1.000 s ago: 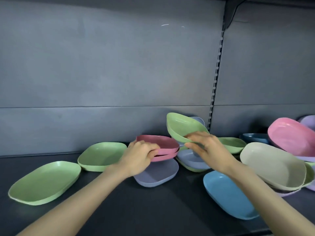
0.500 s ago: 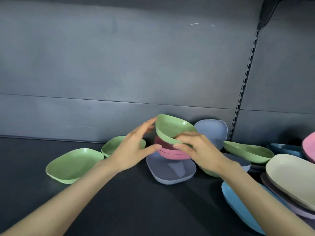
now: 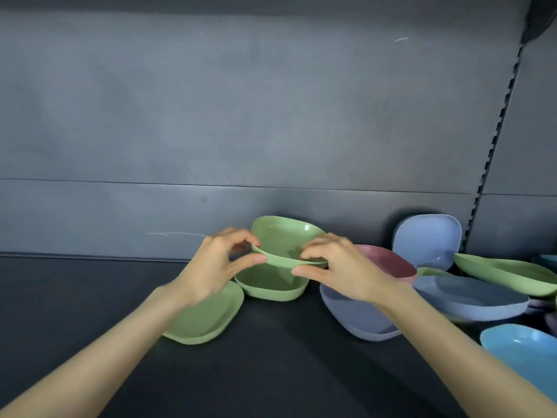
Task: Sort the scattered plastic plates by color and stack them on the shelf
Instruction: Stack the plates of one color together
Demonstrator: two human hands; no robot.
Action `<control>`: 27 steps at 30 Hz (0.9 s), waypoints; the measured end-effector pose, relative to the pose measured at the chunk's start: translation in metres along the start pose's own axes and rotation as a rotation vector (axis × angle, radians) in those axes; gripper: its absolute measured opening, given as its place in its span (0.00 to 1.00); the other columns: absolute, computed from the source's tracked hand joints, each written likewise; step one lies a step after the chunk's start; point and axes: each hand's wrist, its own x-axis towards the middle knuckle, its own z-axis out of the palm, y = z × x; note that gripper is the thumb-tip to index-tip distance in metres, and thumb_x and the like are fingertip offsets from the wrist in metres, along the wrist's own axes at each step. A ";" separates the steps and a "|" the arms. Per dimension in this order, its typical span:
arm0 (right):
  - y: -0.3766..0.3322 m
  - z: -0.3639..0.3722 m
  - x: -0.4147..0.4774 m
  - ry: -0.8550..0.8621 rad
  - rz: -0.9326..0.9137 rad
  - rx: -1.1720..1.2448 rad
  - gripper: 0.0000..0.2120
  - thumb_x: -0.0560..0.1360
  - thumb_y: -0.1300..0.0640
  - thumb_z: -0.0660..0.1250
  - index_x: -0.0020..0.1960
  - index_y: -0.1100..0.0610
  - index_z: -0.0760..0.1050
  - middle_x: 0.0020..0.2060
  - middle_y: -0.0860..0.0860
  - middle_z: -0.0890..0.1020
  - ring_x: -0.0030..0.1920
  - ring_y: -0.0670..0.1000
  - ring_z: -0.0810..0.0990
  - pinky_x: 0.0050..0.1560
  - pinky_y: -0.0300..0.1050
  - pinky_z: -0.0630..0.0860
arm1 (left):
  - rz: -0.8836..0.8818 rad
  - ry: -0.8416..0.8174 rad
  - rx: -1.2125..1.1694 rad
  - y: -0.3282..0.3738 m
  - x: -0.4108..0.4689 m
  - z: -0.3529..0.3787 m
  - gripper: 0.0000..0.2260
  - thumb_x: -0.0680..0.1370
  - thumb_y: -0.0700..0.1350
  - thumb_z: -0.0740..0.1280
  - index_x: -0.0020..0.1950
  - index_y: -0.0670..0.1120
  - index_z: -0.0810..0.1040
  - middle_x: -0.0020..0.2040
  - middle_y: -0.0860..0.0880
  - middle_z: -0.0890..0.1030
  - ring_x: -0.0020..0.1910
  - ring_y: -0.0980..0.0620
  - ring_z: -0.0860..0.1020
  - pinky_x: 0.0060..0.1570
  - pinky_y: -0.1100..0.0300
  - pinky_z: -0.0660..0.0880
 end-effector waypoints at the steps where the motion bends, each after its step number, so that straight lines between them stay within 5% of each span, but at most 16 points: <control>1: -0.003 0.005 0.004 -0.015 0.040 0.000 0.24 0.72 0.36 0.61 0.38 0.58 0.76 0.37 0.50 0.79 0.43 0.54 0.74 0.49 0.52 0.73 | -0.003 -0.018 -0.012 -0.008 0.001 -0.006 0.06 0.67 0.55 0.70 0.40 0.57 0.77 0.45 0.49 0.79 0.45 0.55 0.80 0.51 0.62 0.75; 5: -0.013 0.030 0.014 -0.108 0.165 0.030 0.22 0.76 0.43 0.63 0.42 0.64 0.77 0.48 0.61 0.80 0.57 0.59 0.74 0.56 0.53 0.70 | -0.058 -0.092 -0.111 -0.042 0.001 -0.019 0.08 0.67 0.52 0.71 0.42 0.51 0.77 0.43 0.52 0.82 0.43 0.62 0.81 0.47 0.71 0.75; 10: -0.019 0.048 0.013 -0.175 0.290 0.029 0.17 0.77 0.46 0.63 0.43 0.60 0.77 0.48 0.56 0.79 0.56 0.58 0.75 0.57 0.55 0.72 | -0.077 -0.232 -0.142 -0.071 0.004 -0.011 0.05 0.71 0.45 0.73 0.42 0.50 0.78 0.42 0.49 0.83 0.43 0.56 0.82 0.49 0.63 0.77; 15: -0.022 0.055 0.011 -0.225 0.286 -0.026 0.13 0.78 0.51 0.63 0.35 0.50 0.70 0.37 0.39 0.68 0.50 0.43 0.67 0.56 0.52 0.72 | -0.015 -0.328 0.022 -0.090 0.010 -0.006 0.10 0.71 0.55 0.71 0.46 0.50 0.81 0.42 0.52 0.83 0.44 0.52 0.81 0.50 0.52 0.76; 21: -0.030 0.055 0.007 -0.292 0.330 -0.035 0.17 0.80 0.49 0.60 0.37 0.58 0.72 0.35 0.47 0.72 0.50 0.50 0.72 0.55 0.53 0.71 | 0.016 -0.366 0.033 -0.094 0.012 -0.008 0.15 0.72 0.57 0.68 0.51 0.48 0.81 0.49 0.52 0.81 0.49 0.54 0.80 0.54 0.52 0.76; 27: -0.032 0.053 0.006 -0.334 0.373 -0.030 0.16 0.79 0.46 0.58 0.44 0.56 0.77 0.40 0.50 0.79 0.49 0.51 0.75 0.54 0.54 0.73 | 0.043 -0.441 0.113 -0.094 0.010 -0.004 0.17 0.75 0.57 0.66 0.56 0.47 0.79 0.59 0.52 0.79 0.61 0.53 0.75 0.61 0.55 0.71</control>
